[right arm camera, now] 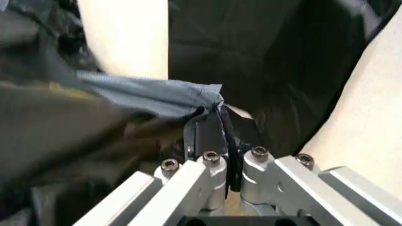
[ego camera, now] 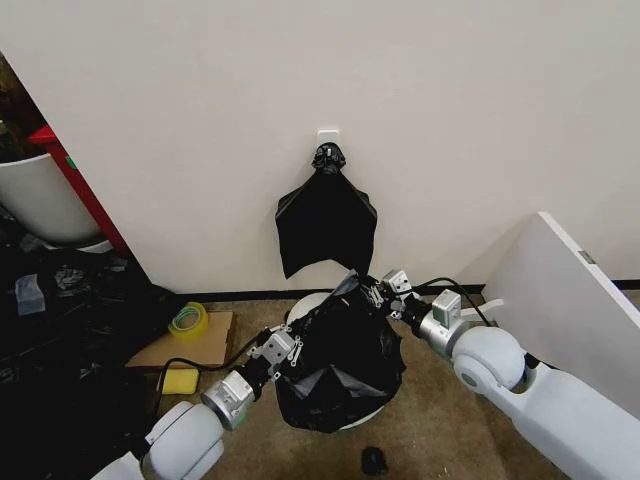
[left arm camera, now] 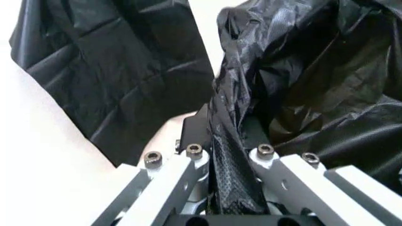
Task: Place the garbage bag over the trash bin.
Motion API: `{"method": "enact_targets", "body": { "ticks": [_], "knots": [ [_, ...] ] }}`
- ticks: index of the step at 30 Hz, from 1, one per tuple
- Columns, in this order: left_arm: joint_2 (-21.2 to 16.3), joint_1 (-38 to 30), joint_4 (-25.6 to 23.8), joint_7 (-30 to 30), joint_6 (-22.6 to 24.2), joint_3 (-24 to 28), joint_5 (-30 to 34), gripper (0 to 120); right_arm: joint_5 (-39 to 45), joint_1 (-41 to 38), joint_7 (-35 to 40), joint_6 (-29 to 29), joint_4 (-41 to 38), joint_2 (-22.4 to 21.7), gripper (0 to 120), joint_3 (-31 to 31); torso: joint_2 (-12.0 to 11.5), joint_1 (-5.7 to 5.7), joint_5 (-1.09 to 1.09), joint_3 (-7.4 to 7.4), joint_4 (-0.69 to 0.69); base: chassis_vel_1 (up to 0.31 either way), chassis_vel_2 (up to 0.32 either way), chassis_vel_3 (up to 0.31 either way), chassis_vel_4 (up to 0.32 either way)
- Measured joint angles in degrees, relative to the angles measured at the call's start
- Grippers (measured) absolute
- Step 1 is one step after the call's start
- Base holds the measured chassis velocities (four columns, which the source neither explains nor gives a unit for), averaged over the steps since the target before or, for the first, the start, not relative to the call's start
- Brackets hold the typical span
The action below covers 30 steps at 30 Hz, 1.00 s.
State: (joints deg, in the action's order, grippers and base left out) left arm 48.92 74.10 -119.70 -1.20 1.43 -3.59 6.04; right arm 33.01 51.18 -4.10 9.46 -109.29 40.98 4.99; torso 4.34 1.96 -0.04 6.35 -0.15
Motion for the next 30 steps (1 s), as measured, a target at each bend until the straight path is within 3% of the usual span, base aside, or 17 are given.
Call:
{"method": "enact_targets", "body": {
  "ticks": [7, 14, 16, 20, 22, 24, 27, 30],
  "knots": [
    [-0.1, 0.3, 0.4, 0.0, -0.7, -0.5, 1.0, 5, 1.2, 0.5, -9.3, -9.6, 3.7, -1.9, 0, 0.9, 0.0, 0.00, 0.01, 0.00, 0.01, 0.000, 0.000, 0.000, 0.000],
    [-0.3, 0.1, 0.7, -0.1, -1.3, -0.5, 1.4, 5, 5.7, 1.9, -14.2, -12.0, 4.0, -3.1, 0, -1.9, 0.0, 0.00, 0.00, 0.00, 0.01, 0.000, 0.000, 0.000, 0.000],
    [-0.1, 0.2, 0.9, -0.2, -1.4, -0.5, 1.4, 5, 8.9, 3.7, -16.9, -11.3, 3.8, -3.8, 10, -4.5, 0.0, 0.00, 0.01, 0.00, 0.00, 0.000, 0.000, 0.000, 0.000],
    [0.0, 0.4, 0.9, -0.2, -1.5, -0.4, 1.3, 5, 11.4, 4.9, -18.9, -10.2, 4.0, -4.7, 19, -6.6, 0.0, 0.00, 0.01, 0.00, 0.01, 0.000, 0.000, 0.000, 0.000],
    [0.0, 0.5, 1.0, -0.2, -1.6, -0.5, 1.3, 5, 16.2, 6.1, -21.0, -8.4, 4.2, -6.2, 31, -8.9, 0.0, 0.00, 0.01, 0.00, 0.00, 0.000, 0.000, 0.000, 0.000],
    [0.0, 0.6, 1.0, -0.2, -1.6, -0.5, 1.3, 5, 17.1, 6.3, -21.3, -8.2, 4.2, -6.5, 34, -9.2, 0.0, 0.00, 0.00, 0.00, 0.00, 0.000, 0.000, 0.000, 0.000],
    [0.0, 1.0, 1.0, -0.3, -1.7, -0.9, 1.2, 5, 22.1, 7.5, -23.3, -6.4, 3.8, -7.6, 48, -10.7, 0.0, 0.00, 0.00, 0.00, 0.00, 0.000, 0.000, 0.000, 0.000],
    [0.0, 1.1, 1.0, -0.3, -1.7, -1.0, 1.2, 5, 24.7, 7.8, -23.6, -5.5, 3.3, -7.5, 55, -11.1, 0.0, 0.00, 0.01, 0.00, 0.01, 0.000, 0.000, 0.000, 0.000]
  ]
}}
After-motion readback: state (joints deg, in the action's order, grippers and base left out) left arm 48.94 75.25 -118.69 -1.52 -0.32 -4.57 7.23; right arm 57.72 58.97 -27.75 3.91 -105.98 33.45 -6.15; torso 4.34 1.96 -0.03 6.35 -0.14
